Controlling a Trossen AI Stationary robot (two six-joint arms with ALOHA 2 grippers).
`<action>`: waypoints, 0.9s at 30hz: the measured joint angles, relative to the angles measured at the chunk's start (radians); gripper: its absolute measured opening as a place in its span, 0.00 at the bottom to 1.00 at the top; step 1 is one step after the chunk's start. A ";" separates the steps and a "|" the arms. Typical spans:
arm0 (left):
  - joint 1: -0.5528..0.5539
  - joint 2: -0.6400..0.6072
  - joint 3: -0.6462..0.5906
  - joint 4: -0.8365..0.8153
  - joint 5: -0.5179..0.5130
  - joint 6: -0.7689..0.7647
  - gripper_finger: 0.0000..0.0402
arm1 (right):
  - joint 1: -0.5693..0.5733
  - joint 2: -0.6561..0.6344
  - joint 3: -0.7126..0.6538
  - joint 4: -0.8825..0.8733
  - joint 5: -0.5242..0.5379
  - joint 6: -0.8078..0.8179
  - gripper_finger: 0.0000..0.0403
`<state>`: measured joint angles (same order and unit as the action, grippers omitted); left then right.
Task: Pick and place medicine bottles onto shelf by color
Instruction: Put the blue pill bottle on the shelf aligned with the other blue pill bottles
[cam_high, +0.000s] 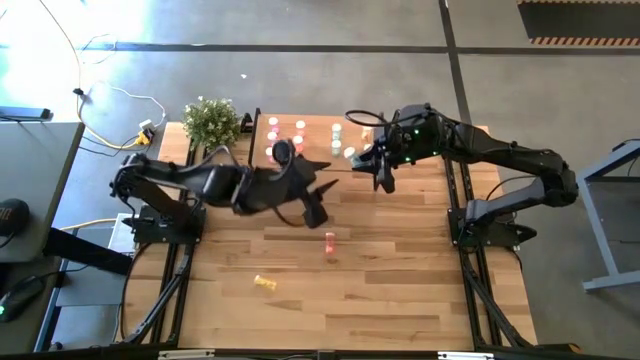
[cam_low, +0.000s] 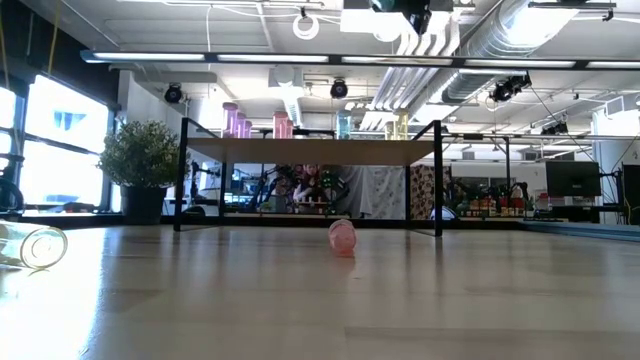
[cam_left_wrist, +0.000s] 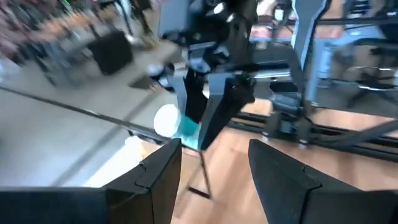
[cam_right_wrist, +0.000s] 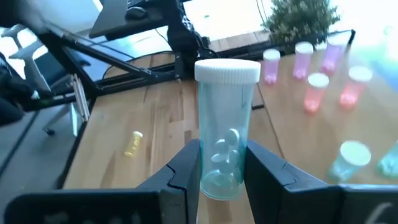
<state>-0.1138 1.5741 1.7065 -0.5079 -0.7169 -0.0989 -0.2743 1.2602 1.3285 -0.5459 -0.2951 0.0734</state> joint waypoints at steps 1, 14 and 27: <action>0.018 -0.009 0.000 -0.025 0.043 -0.024 0.44 | 0.002 0.000 0.000 0.007 0.000 -0.020 0.22; 0.200 -0.058 0.000 -0.274 0.440 -0.092 0.44 | 0.007 0.039 0.000 0.058 0.014 -0.159 0.22; 0.322 -0.071 0.000 -0.413 0.653 0.113 0.44 | 0.132 0.104 -0.002 0.098 0.265 -0.006 0.22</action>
<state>0.2085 1.5029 1.7065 -0.9213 -0.0637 0.0138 -0.1426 1.3645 1.3266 -0.4475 -0.0297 0.0671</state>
